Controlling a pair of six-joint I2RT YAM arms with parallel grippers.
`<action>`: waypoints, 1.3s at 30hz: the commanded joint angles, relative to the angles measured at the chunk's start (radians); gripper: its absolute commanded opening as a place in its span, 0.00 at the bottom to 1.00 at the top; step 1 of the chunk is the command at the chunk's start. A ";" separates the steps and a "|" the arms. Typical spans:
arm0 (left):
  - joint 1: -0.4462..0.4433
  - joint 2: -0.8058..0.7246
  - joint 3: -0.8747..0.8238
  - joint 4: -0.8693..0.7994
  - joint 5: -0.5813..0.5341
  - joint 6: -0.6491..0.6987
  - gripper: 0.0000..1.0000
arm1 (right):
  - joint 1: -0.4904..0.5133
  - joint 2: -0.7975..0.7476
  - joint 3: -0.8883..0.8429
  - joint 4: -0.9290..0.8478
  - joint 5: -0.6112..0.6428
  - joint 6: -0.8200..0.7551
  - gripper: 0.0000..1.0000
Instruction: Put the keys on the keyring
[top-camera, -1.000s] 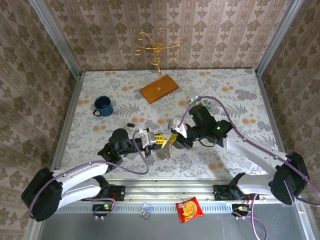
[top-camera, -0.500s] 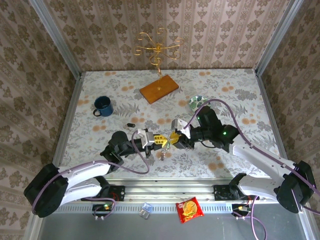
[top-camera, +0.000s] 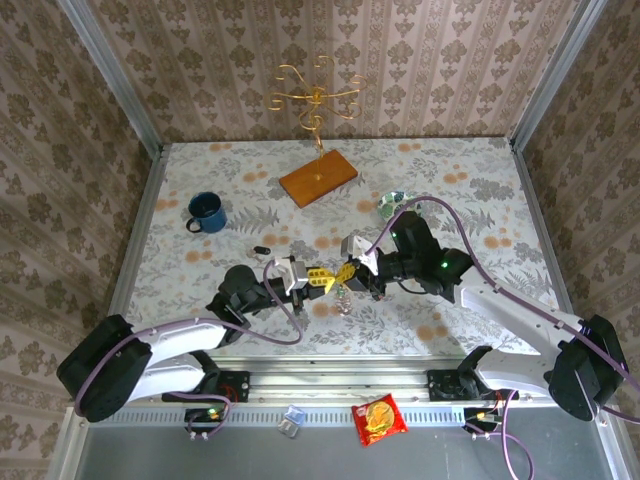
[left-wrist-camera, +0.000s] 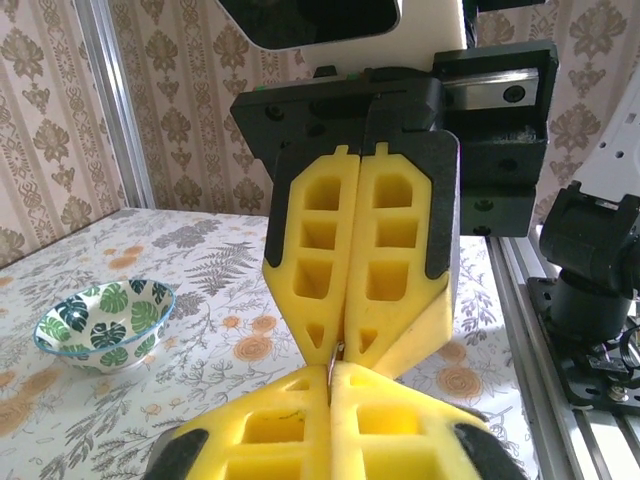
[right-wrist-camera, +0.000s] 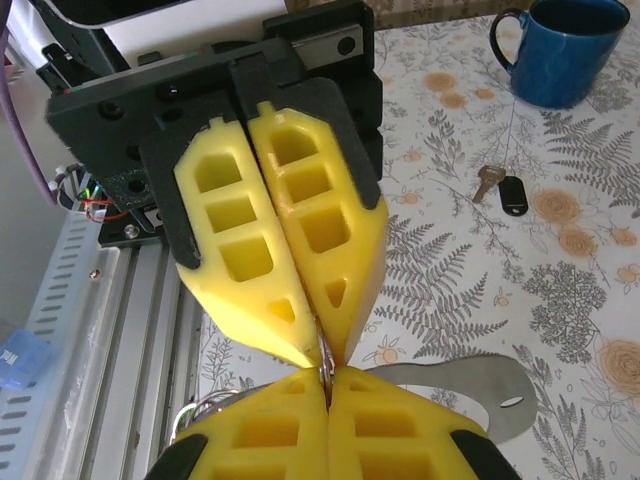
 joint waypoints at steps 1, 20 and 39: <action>-0.006 -0.025 -0.006 0.023 -0.021 -0.001 0.27 | 0.004 0.006 0.043 -0.055 0.018 -0.057 0.00; -0.009 -0.113 0.102 -0.461 -0.003 0.219 0.28 | 0.138 0.136 0.290 -0.469 0.270 -0.327 0.00; -0.009 -0.103 0.117 -0.487 0.035 0.231 0.13 | 0.201 0.170 0.309 -0.440 0.251 -0.308 0.00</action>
